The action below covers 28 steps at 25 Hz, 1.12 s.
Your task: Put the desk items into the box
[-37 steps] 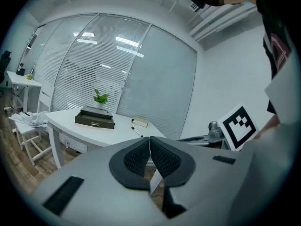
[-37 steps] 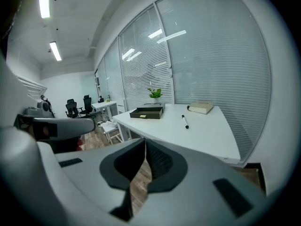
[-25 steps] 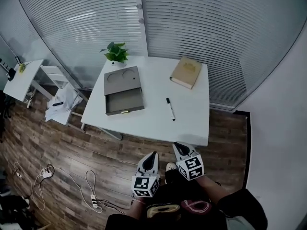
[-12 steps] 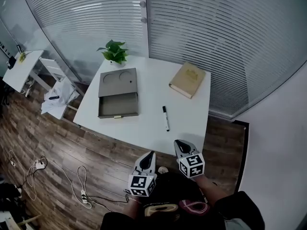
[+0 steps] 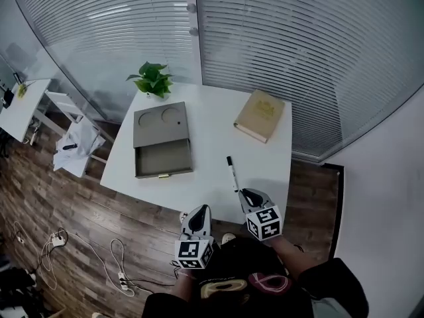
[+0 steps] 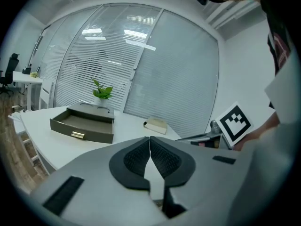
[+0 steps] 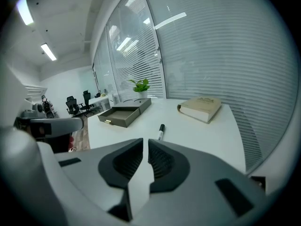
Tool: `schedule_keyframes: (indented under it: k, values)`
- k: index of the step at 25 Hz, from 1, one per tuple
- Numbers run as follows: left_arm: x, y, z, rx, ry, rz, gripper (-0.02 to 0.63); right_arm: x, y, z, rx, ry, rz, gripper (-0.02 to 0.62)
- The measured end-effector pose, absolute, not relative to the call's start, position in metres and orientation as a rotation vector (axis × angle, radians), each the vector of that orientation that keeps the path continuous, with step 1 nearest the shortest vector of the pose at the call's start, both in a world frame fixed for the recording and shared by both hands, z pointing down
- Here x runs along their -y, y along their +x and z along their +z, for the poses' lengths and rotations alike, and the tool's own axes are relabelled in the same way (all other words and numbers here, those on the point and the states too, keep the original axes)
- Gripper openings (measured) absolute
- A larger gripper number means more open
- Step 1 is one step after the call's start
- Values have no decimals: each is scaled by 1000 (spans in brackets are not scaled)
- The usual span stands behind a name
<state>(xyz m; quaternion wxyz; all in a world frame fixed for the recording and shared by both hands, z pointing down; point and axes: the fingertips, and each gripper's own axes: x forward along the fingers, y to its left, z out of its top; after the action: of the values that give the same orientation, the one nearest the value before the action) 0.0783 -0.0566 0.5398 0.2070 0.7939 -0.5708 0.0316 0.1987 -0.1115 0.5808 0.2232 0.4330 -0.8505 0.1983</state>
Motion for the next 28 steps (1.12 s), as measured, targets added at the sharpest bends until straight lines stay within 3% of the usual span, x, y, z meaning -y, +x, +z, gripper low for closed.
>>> schedule_keyframes:
  k: [15,28]
  values:
    - [132,-18,527,1540,2259,99,18,176,163,600,2147,1306,675,263]
    - [146,-50,534,1505,2268,122,18,201,170,637,1984,1364,752,269]
